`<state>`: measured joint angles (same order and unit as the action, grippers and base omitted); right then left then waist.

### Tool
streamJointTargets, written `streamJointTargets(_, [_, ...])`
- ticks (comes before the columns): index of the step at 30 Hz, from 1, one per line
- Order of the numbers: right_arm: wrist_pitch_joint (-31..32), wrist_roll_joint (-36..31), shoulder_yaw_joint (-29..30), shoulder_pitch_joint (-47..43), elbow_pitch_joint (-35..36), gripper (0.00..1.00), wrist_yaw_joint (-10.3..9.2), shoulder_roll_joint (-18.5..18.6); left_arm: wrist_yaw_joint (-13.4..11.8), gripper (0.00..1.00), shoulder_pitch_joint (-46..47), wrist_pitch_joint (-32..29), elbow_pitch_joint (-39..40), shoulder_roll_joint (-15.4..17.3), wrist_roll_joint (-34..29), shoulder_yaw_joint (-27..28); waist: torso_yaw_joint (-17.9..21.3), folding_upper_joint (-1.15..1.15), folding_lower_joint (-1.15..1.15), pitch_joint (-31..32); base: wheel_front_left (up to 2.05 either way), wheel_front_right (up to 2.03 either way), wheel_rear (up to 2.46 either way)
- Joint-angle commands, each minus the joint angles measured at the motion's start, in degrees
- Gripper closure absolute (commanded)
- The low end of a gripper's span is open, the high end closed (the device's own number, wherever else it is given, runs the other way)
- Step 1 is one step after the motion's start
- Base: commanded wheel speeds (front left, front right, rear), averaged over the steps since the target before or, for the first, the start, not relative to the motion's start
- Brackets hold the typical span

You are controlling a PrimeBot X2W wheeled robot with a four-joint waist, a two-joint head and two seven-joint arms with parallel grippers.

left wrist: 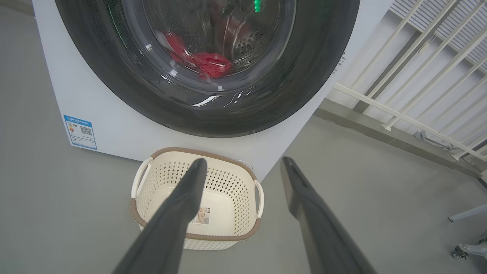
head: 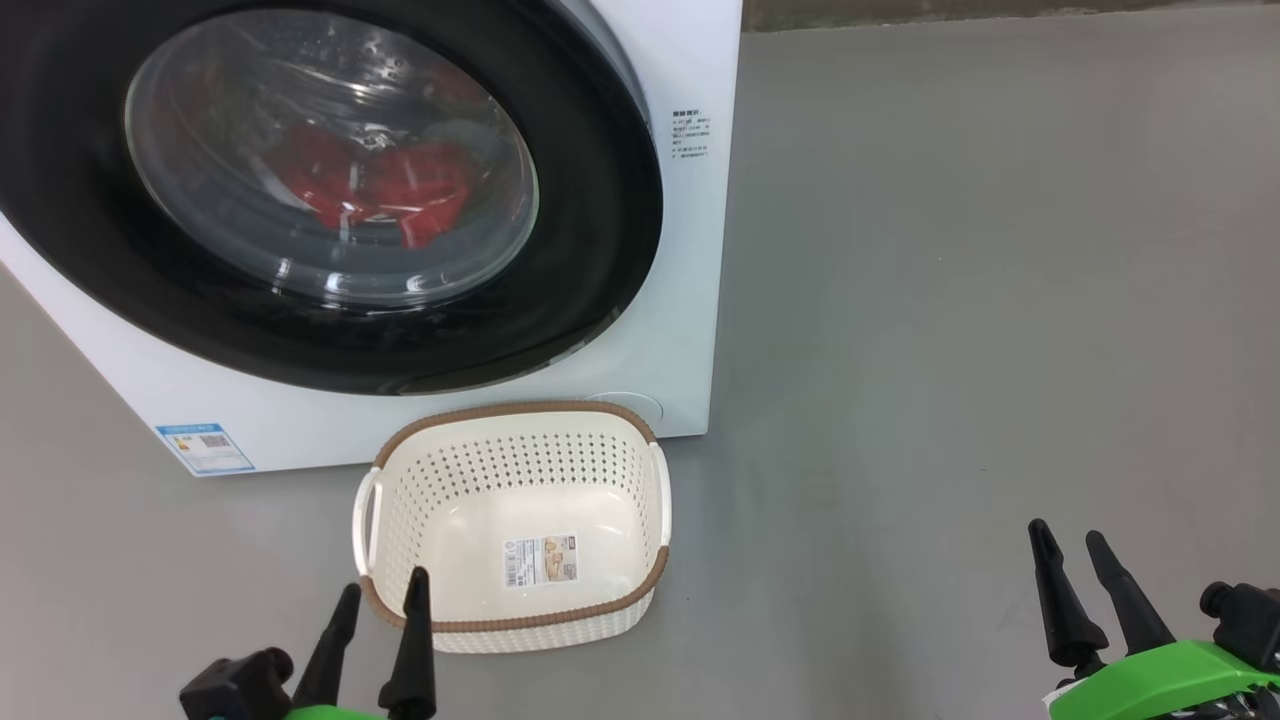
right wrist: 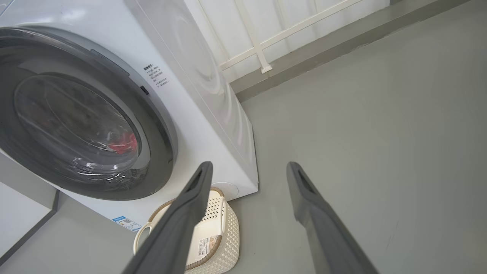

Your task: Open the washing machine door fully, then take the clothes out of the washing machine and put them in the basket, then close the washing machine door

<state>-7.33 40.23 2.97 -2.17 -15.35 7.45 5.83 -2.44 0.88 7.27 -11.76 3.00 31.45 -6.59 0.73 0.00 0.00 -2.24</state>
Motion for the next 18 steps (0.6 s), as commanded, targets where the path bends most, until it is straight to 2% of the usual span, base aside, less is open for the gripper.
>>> streamJointTargets(1, [-1.0,-2.3,-1.0,0.8,1.8,0.00,0.03,1.3,-0.7,0.00,1.0,1.1,1.9,1.0,-2.3,0.9,0.0,0.00,0.00,0.0,0.00,0.00,0.00])
streamJointTargets(18, [-3.9,-13.2,-1.6,0.5,3.1,0.00,0.03,2.1,-3.0,0.00,0.5,3.9,4.1,1.4,-13.6,0.1,0.2,0.00,0.00,-0.2,0.00,0.00,0.00])
